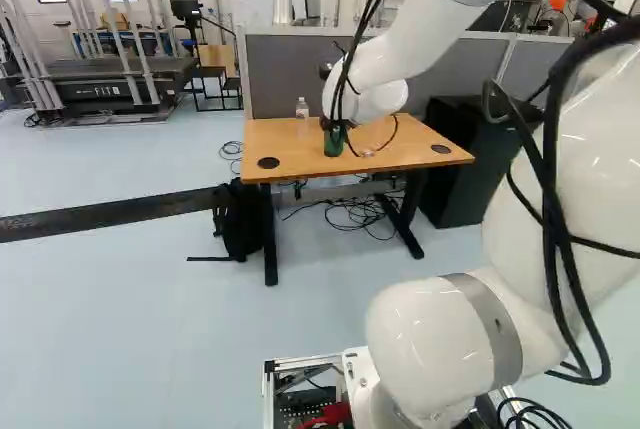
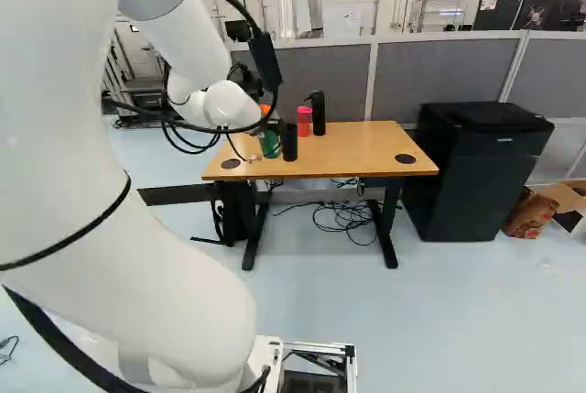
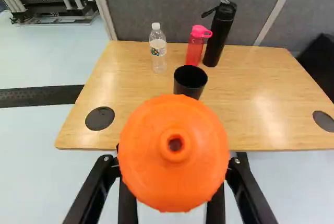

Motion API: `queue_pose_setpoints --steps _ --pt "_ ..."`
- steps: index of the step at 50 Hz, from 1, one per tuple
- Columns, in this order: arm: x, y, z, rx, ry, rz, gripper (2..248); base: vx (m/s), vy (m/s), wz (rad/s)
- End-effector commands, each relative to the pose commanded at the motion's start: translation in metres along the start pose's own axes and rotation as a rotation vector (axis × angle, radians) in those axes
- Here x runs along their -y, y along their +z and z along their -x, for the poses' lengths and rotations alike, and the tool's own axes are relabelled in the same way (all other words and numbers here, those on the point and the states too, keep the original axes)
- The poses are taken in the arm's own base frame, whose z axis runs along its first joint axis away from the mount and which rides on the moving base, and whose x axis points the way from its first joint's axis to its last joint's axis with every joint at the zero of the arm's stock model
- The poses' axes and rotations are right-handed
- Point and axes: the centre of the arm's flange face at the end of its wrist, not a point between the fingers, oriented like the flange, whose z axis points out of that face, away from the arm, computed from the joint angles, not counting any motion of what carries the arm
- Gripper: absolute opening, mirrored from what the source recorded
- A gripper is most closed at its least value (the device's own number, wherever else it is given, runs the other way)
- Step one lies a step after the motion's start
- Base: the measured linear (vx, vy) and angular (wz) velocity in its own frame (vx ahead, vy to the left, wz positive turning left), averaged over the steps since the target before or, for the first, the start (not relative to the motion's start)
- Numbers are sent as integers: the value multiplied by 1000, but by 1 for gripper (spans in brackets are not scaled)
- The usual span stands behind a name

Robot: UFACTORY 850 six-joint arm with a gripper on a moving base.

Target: Pick up the green bottle from the table

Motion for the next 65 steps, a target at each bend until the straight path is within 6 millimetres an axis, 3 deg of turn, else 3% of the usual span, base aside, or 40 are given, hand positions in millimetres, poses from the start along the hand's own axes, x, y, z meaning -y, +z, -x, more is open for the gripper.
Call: queue_pose_setpoints --steps 37,65 --pt "-5 -44 108 -126 26 26 119 0 0 0" --pt "-6 -69 157 -183 36 40 119 0 0 0"
